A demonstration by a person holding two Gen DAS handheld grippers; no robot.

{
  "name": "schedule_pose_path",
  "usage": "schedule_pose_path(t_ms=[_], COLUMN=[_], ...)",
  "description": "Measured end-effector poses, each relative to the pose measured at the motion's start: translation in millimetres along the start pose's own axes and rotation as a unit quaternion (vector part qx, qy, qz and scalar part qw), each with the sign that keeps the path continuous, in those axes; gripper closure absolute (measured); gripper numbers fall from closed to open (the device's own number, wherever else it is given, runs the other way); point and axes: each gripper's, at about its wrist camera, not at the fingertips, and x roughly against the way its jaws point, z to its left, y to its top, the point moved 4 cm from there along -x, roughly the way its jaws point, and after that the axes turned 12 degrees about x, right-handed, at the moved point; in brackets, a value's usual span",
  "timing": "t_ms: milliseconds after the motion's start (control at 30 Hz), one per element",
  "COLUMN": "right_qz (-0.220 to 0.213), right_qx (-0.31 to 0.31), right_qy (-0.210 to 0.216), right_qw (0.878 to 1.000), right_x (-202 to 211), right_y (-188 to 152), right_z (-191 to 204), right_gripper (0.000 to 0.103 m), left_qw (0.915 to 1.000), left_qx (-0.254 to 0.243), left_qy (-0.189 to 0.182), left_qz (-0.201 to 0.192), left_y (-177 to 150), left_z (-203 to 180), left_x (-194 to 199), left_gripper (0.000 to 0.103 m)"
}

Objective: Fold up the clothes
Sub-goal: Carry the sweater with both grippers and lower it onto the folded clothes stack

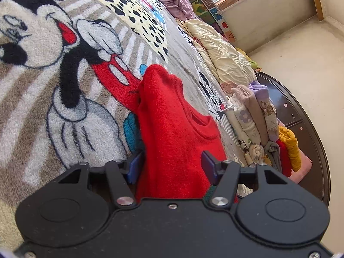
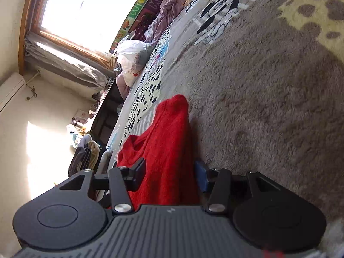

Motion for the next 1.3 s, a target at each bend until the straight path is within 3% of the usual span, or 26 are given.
schedule_pose_path(t_ms=[233, 267, 333, 400, 467, 600, 733, 1000, 1300], right_qz=[0.013, 0.012, 0.006, -0.004, -0.015, -0.034, -0.070, -0.208, -0.327], right_qx=[0.046, 0.049, 0.058, 0.046, 0.029, -0.003, -0.031, -0.007, 0.042], right_qy=[-0.016, -0.014, -0.012, -0.002, 0.011, 0.047, 0.073, 0.084, 0.061], right_qw=[0.999, 0.999, 0.998, 0.999, 0.999, 0.998, 0.994, 0.974, 0.942], right_x=[-15.0, -15.3, -16.5, -17.1, -16.4, -5.9, 16.1, 93.6, 176.4], right_y=[-12.9, -15.1, -18.8, -21.4, -23.7, -24.0, -9.6, 95.1, 236.6], right_z=[23.1, 25.2, 29.3, 28.5, 26.0, 22.7, 19.5, 12.2, -23.8], right_gripper=[0.049, 0.049, 0.050, 0.063, 0.068, 0.070, 0.070, 0.070, 0.070], left_qw=[0.9995, 0.9995, 0.9997, 1.0000, 1.0000, 0.9997, 0.9982, 0.9876, 0.9643], left_qx=[-0.029, -0.031, -0.020, -0.002, 0.006, 0.002, -0.023, -0.076, -0.123], left_qy=[0.006, 0.008, 0.008, 0.002, -0.002, -0.024, -0.056, -0.132, -0.219], left_qz=[-0.006, -0.007, -0.005, -0.003, -0.004, -0.009, -0.003, 0.038, 0.084], left_y=[-5.2, -5.4, -3.3, -1.2, -0.9, -1.6, 2.6, 22.0, 47.8], left_z=[-6.3, -5.9, 0.2, 5.2, 5.4, -14.0, -58.3, -187.2, -334.4], left_x=[-12.9, -13.4, -11.2, -8.1, -2.2, 7.5, 2.7, -59.7, -170.7], left_gripper=[0.048, 0.050, 0.067, 0.073, 0.075, 0.076, 0.077, 0.077, 0.077])
